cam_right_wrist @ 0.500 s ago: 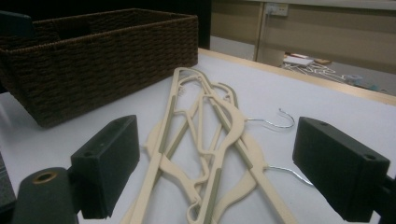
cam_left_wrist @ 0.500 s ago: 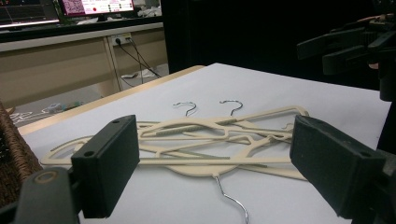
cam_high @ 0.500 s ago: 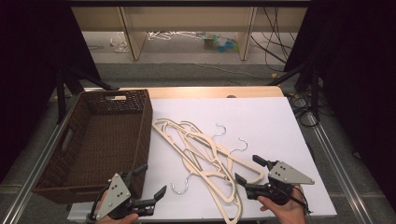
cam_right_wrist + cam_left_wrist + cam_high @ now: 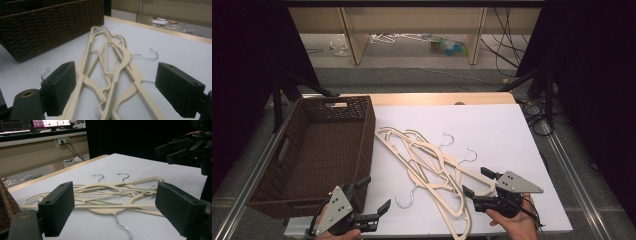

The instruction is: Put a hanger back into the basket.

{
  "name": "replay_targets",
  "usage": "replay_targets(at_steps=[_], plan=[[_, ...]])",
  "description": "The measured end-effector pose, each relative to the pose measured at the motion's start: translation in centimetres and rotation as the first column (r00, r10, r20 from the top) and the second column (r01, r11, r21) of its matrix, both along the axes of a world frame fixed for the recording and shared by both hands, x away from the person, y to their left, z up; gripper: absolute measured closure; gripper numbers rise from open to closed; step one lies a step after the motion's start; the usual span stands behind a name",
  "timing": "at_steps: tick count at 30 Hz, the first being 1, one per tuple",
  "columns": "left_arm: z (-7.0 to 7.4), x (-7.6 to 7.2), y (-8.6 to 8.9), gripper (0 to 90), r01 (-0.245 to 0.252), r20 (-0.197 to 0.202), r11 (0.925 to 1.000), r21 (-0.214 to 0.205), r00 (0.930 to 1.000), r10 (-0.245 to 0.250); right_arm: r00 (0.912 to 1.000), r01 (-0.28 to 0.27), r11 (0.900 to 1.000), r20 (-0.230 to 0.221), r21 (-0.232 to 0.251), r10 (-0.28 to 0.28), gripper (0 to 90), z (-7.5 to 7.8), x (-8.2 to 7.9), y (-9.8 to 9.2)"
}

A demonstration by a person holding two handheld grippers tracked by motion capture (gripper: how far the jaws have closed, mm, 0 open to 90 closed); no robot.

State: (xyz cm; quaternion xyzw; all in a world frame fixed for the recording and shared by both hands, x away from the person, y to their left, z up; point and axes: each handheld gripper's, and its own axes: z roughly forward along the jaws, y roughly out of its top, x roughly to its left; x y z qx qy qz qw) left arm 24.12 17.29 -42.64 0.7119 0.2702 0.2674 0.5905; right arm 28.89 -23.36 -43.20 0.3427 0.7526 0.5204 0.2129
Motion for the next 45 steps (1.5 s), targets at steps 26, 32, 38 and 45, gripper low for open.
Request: replay_targets(at_steps=[26, 32, 38, 45], plan=[[-0.1, 0.0, -0.2, 15.8, 0.009, -0.009, 0.9999, 0.010, 0.9999, -0.008, 0.9466, -0.098, 0.9757, -0.321, -0.196, 0.031, 52.5, -3.4, 6.9, 3.9], [-0.1, -0.1, -0.3, 15.9, 0.009, -0.009, 0.9999, 0.010, 0.9999, -0.009, 0.9375, -0.120, 0.9624, -0.347, -0.244, 0.029, 60.5, -3.9, 7.6, 5.1], [-0.1, -0.1, -0.3, 15.9, 0.009, -0.007, 0.9999, 0.010, 0.9999, -0.008, 0.9270, -0.159, 0.9469, -0.372, -0.279, 0.046, 67.3, -4.4, 8.1, 5.3], [0.0, -0.1, -0.3, 16.0, 0.011, 0.001, 0.9999, 0.011, 0.9999, -0.011, 0.9182, -0.182, 0.9385, -0.392, -0.293, 0.056, 69.9, -4.8, 8.7, 5.4]])
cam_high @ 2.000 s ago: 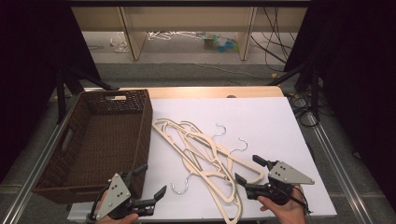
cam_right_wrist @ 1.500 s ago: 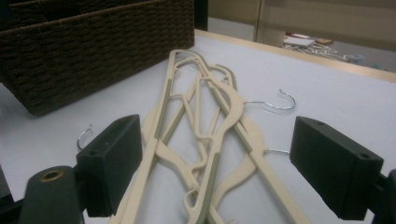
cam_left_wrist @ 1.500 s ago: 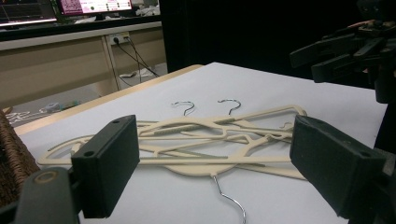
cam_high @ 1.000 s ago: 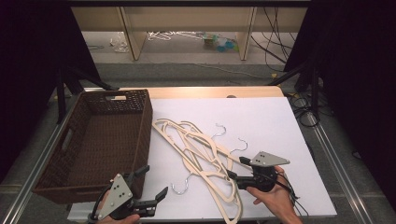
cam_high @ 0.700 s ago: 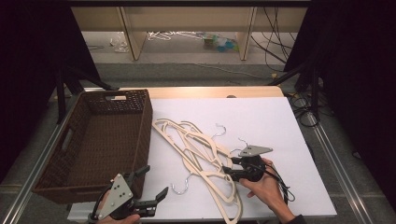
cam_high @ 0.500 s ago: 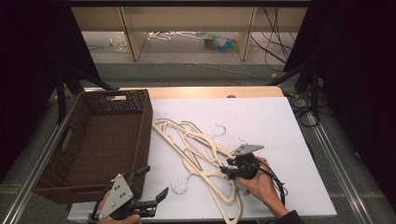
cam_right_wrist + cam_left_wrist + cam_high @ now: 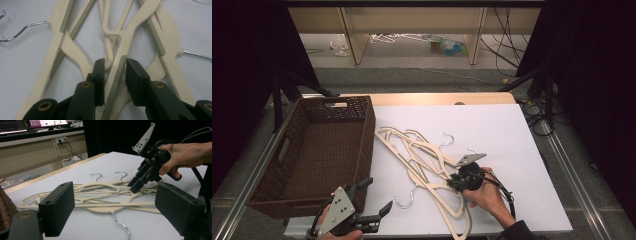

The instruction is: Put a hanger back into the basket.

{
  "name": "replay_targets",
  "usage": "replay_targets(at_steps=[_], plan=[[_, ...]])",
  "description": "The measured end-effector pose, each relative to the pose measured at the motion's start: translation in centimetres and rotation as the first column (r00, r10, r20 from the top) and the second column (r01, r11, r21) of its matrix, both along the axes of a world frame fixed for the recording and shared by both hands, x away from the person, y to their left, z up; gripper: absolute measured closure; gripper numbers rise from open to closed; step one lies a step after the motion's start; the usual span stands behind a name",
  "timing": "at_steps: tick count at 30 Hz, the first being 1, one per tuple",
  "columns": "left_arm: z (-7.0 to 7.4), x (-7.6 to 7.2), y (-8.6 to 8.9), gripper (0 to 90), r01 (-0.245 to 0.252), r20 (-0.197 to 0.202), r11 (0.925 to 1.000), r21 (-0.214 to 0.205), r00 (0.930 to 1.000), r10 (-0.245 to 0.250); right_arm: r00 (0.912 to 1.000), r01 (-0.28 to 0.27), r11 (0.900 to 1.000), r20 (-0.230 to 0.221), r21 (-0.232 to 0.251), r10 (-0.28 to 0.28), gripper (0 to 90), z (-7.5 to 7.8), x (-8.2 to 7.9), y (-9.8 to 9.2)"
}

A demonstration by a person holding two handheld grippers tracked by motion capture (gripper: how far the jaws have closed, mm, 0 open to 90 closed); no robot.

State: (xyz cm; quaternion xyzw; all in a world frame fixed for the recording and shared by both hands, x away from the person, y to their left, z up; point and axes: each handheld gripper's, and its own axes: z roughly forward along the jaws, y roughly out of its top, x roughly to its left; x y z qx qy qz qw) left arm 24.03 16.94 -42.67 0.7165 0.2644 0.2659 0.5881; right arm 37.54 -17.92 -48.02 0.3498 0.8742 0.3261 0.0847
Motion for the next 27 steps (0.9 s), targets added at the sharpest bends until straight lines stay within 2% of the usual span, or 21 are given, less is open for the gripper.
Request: replay_targets(at_steps=[2, 4, 5, 8, 10, 12, 13, 14, 16, 18, 19, 20, 21, 22, 23, 25, 26, 27], plan=[[0.0, -0.1, 0.0, 16.0, 0.002, -0.002, 1.0000, 0.009, 1.0000, -0.002, 0.9992, 0.024, 0.9997, -0.034, 0.011, -0.023, 70.1, 0.1, -0.1, 0.1], [0.0, -0.1, 0.0, 16.0, 0.000, -0.001, 0.9999, 0.011, 1.0000, 0.000, 0.9998, 0.018, 0.9995, -0.013, 0.026, -0.018, 70.2, -0.2, 0.2, 0.1], [0.0, 0.0, 0.0, 16.0, -0.001, -0.001, 1.0000, 0.005, 1.0000, 0.001, 0.9990, 0.025, 0.9993, -0.039, 0.027, -0.024, 70.4, 0.0, 0.1, 0.1], [0.0, -0.1, 0.0, 16.0, 0.001, -0.002, 0.9999, 0.013, 1.0000, -0.001, 0.9985, 0.041, 0.9985, -0.038, 0.037, -0.040, 71.9, 0.0, 0.2, 0.0], [0.0, -0.1, 0.0, 16.0, 0.001, -0.002, 1.0000, 0.008, 1.0000, -0.001, 0.9957, 0.067, 0.9971, -0.066, 0.037, -0.065, 72.9, 0.1, 0.1, -0.1], [0.0, 0.0, 0.0, 16.0, 0.000, -0.001, 1.0000, 0.006, 1.0000, 0.000, 0.9970, 0.073, 0.9966, -0.029, 0.038, -0.071, 74.7, 0.1, 0.3, -0.3], [0.0, -0.1, 0.0, 16.0, 0.002, -0.002, 0.9999, 0.014, 1.0000, -0.002, 0.9945, 0.090, 0.9956, -0.056, 0.028, -0.088, 75.1, 0.5, 0.2, -0.4], [0.0, -0.1, 0.0, 16.0, 0.001, -0.003, 0.9999, 0.011, 1.0000, -0.001, 0.9956, 0.091, 0.9953, -0.024, 0.033, -0.090, 75.4, 0.5, 0.4, -0.6], [0.0, 0.0, 0.0, 16.0, -0.001, 0.000, 1.0000, 0.005, 1.0000, 0.001, 0.9947, 0.099, 0.9947, -0.030, 0.027, -0.098, 76.4, 0.9, 0.5, -1.1], [0.0, -0.1, 0.0, 16.0, -0.002, 0.001, 1.0000, 0.008, 1.0000, 0.001, 0.9952, 0.097, 0.9951, -0.014, 0.019, -0.097, 77.6, 1.1, 0.6, -1.7], [0.0, -0.1, 0.0, 16.0, -0.001, 0.000, 1.0000, 0.009, 1.0000, 0.001, 0.9949, 0.099, 0.9950, -0.024, 0.015, -0.098, 78.2, 1.4, 0.6, -2.1], [0.0, -0.1, 0.0, 16.0, 0.001, 0.000, 1.0000, 0.009, 1.0000, -0.001, 0.9959, 0.089, 0.9960, -0.011, 0.009, -0.089, 78.5, 1.5, 0.8, -2.5], [0.1, -0.1, 0.0, 16.0, -0.001, -0.003, 1.0000, 0.005, 1.0000, 0.001, 0.9939, 0.106, 0.9943, -0.031, 0.008, -0.106, 78.8, 1.8, 0.6, -2.6], [0.1, -0.1, 0.0, 16.0, -0.001, 0.001, 1.0000, 0.002, 1.0000, 0.001, 0.9938, 0.108, 0.9942, -0.028, 0.004, -0.108, 79.0, 2.1, 0.6, -2.9], [0.1, -0.1, 0.0, 16.0, -0.002, 0.001, 1.0000, 0.004, 1.0000, 0.002, 0.9947, 0.102, 0.9947, -0.003, 0.013, -0.102, 79.3, 2.2, 0.7, -3.1], [0.0, -0.1, 0.0, 16.1, 0.000, -0.001, 1.0000, 0.009, 1.0000, 0.000, 0.9954, 0.095, 0.9955, -0.014, -0.004, -0.095, 79.3, 2.9, 0.5, -3.6], [0.0, -0.1, 0.0, 16.0, -0.001, 0.000, 1.0000, 0.009, 1.0000, 0.001, 0.9972, 0.075, 0.9972, 0.009, -0.004, -0.075, 79.4, 3.0, 0.6, -3.9], [0.1, 0.0, 0.0, 16.1, -0.002, 0.001, 1.0000, 0.004, 1.0000, 0.002, 0.9967, 0.078, 0.9969, 0.022, -0.004, -0.078, 79.4, 3.1, 0.4, -4.0]])
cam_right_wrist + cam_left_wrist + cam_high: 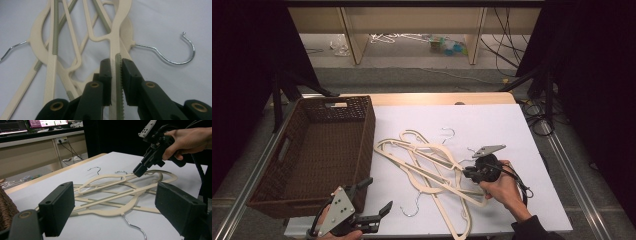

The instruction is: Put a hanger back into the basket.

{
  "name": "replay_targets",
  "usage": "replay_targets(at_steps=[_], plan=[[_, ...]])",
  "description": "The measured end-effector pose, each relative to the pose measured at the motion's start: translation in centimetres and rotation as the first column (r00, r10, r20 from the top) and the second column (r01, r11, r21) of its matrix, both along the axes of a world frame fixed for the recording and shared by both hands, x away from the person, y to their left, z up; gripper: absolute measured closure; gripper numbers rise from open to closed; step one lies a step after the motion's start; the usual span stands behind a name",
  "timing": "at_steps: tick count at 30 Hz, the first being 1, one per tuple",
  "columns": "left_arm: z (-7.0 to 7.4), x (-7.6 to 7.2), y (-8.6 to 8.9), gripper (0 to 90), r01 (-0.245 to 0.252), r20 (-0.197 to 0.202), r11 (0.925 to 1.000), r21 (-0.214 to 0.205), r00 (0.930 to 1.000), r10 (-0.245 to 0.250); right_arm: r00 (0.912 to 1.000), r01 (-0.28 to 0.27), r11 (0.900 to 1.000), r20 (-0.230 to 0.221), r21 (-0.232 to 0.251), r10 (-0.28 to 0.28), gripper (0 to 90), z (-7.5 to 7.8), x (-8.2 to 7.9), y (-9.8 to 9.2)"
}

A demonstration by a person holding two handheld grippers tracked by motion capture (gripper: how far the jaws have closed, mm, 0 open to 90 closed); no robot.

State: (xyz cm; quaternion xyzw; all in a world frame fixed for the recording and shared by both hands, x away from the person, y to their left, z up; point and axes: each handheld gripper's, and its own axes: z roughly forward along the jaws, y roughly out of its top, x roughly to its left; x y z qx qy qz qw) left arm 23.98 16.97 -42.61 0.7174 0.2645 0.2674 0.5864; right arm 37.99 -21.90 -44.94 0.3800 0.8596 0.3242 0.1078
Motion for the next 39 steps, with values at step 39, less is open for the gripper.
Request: replay_targets(at_steps=[39], plan=[[-1.0, 3.2, -5.2, 17.7, 0.076, -0.141, 0.9868, 0.143, 0.9884, -0.056, 0.9775, -0.206, 0.9764, 0.033, -0.063, 0.209, 79.4, 0.6, -5.7, -4.3]])
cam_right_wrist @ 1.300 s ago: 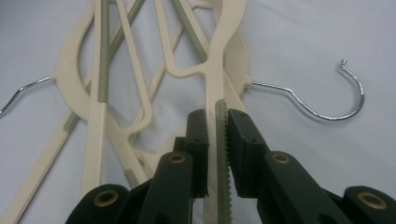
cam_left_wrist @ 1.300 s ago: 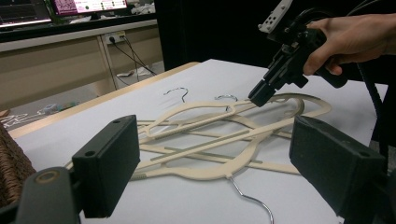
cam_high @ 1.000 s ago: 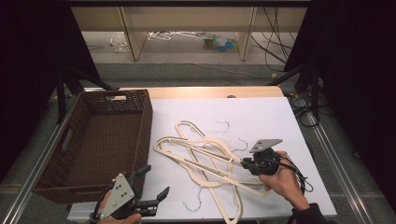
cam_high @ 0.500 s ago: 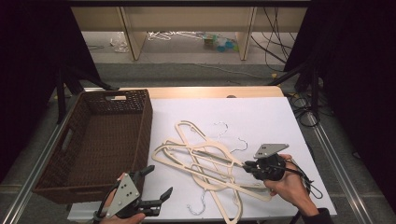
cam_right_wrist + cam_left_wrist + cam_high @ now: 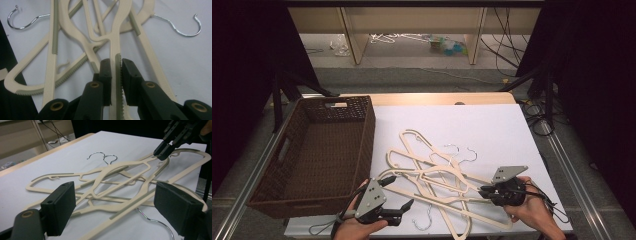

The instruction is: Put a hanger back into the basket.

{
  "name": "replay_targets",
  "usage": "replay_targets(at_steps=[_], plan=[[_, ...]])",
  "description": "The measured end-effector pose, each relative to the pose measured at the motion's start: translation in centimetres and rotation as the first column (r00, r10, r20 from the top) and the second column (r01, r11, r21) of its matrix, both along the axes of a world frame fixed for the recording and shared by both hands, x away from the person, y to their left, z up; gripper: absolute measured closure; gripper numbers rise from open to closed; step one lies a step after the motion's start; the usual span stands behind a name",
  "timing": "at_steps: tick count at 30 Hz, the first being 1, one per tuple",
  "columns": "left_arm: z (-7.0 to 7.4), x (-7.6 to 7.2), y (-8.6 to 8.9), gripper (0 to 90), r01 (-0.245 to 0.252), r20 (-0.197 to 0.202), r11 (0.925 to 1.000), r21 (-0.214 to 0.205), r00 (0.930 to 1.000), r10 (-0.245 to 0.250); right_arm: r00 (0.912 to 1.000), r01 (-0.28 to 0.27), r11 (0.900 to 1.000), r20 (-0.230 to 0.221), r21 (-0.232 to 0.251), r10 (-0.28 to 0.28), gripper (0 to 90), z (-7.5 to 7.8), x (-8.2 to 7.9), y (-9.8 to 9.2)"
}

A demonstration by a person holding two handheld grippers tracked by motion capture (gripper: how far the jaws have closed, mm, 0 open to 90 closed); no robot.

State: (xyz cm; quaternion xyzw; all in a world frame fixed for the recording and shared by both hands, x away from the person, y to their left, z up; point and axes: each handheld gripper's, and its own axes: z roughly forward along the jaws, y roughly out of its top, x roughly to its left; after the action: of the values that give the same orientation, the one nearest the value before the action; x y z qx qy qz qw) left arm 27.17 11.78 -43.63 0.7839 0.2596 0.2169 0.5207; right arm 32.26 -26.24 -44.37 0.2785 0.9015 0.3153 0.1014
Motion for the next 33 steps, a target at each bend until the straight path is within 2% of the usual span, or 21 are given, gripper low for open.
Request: replay_targets(at_steps=[1, 2, 4, 6, 7, 9, 10, 11, 12, 13, 16, 18, 19, 21, 23, 25, 26, 28, 29, 32, 33], plan=[[-0.1, 0.4, -0.3, 17.8, -0.001, -0.012, 0.9999, 0.014, 0.9999, 0.001, 0.9996, -0.014, 0.9998, -0.022, -0.014, 0.014, 79.4, -0.1, -0.1, -0.1], [-0.1, 0.8, -0.7, 17.9, 0.000, -0.030, 0.9995, 0.030, 0.9995, 0.001, 0.9998, -0.022, 0.9997, 0.002, -0.006, 0.022, 79.4, -0.3, 0.0, 0.0], [-0.4, 1.6, -1.6, 18.1, 0.001, -0.058, 0.9992, 0.039, 0.9983, 0.001, 0.9997, -0.023, 0.9997, -0.004, -0.004, 0.023, 79.4, -0.2, -0.2, 0.0], [-0.7, 2.6, -2.4, 19.3, 0.008, -0.081, 0.9968, 0.079, 0.9967, -0.001, 0.9991, -0.042, 0.9990, 0.002, -0.018, 0.042, 79.4, 0.1, -0.3, 0.0], [-0.8, 3.1, -2.9, 21.0, 0.017, -0.097, 0.9952, 0.097, 0.9952, -0.008, 0.9995, -0.029, 0.9995, 0.007, -0.011, 0.029, 79.4, 0.2, -0.5, 0.1], [-1.1, 4.1, -3.8, 22.9, 0.023, -0.108, 0.9916, 0.127, 0.9941, -0.009, 0.9992, -0.039, 0.9991, 0.011, -0.018, 0.039, 79.4, 0.5, -0.7, 0.2], [-1.2, 4.7, -4.1, 23.2, 0.035, -0.114, 0.9871, 0.156, 0.9934, -0.017, 0.9991, -0.037, 0.9992, 0.022, -0.016, 0.038, 79.4, 0.5, -0.8, 0.2], [-1.4, 5.4, -4.6, 24.2, 0.029, -0.102, 0.9840, 0.176, 0.9947, -0.011, 0.9981, -0.054, 0.9982, 0.030, -0.025, 0.055, 79.4, 0.7, -0.7, 0.2], [-1.6, 5.9, -5.0, 24.9, 0.022, -0.101, 0.9850, 0.171, 0.9949, -0.005, 0.9988, -0.047, 0.9987, 0.010, -0.022, 0.047, 79.4, 0.9, -1.0, 0.2], [-1.7, 6.3, -5.1, 25.2, 0.026, -0.113, 0.9825, 0.185, 0.9936, -0.005, 0.9976, -0.053, 0.9984, 0.044, -0.017, 0.054, 79.4, 0.8, -0.9, 0.3], [-2.6, 7.8, -6.0, 26.5, 0.033, -0.144, 0.9773, 0.209, 0.9895, -0.002, 0.9978, -0.061, 0.9978, 0.024, -0.025, 0.061, 79.4, 1.0, -1.0, 0.2], [-3.1, 8.6, -6.5, 29.2, 0.053, -0.182, 0.9744, 0.218, 0.9832, -0.013, 0.9976, -0.063, 0.9977, 0.027, -0.025, 0.064, 79.4, 1.0, -1.0, 0.2], [-3.2, 8.8, -6.7, 29.7, 0.052, -0.185, 0.9699, 0.238, 0.9827, -0.007, 0.9974, -0.059, 0.9981, 0.041, -0.019, 0.060, 79.4, 0.9, -1.0, 0.3], [-3.5, 9.3, -7.1, 32.3, 0.065, -0.202, 0.9668, 0.247, 0.9794, -0.014, 0.9974, -0.058, 0.9981, 0.042, -0.018, 0.059, 79.5, 1.0, -1.0, 0.3], [-3.6, 9.8, -7.5, 33.0, 0.075, -0.199, 0.9600, 0.270, 0.9798, -0.021, 0.9963, -0.065, 0.9977, 0.055, -0.019, 0.066, 79.4, 1.1, -1.0, 0.3], [-3.6, 10.0, -7.8, 33.1, 0.089, -0.208, 0.9554, 0.282, 0.9778, -0.030, 0.9967, -0.064, 0.9979, 0.049, -0.015, 0.064, 79.4, 1.1, -1.1, 0.3], [-3.6, 10.1, -8.0, 34.3, 0.094, -0.217, 0.9601, 0.264, 0.9754, -0.036, 0.9969, -0.064, 0.9978, 0.044, -0.016, 0.065, 79.4, 1.2, -1.2, 0.4], [-3.7, 10.4, -8.1, 38.8, 0.107, -0.224, 0.9584, 0.265, 0.9734, -0.047, 0.9973, -0.064, 0.9979, 0.036, -0.013, 0.064, 79.4, 1.3, -1.2, 0.4], [-3.7, 10.5, -8.2, 39.2, 0.110, -0.229, 0.9567, 0.269, 0.9723, -0.048, 0.9960, -0.072, 0.9974, 0.053, -0.011, 0.072, 79.4, 1.3, -1.1, 0.4], [-4.0, 10.9, -8.5, 42.4, 0.139, -0.268, 0.9507, 0.277, 0.9614, -0.063, 0.9958, -0.075, 0.9970, 0.051, -0.016, 0.076, 79.4, 1.4, -1.2, 0.5], [-4.1, 11.0, -8.6, 43.4, 0.142, -0.268, 0.9521, 0.271, 0.9611, -0.068, 0.9955, -0.076, 0.9969, 0.055, -0.019, 0.077, 79.4, 1.4, -1.3, 0.6]])
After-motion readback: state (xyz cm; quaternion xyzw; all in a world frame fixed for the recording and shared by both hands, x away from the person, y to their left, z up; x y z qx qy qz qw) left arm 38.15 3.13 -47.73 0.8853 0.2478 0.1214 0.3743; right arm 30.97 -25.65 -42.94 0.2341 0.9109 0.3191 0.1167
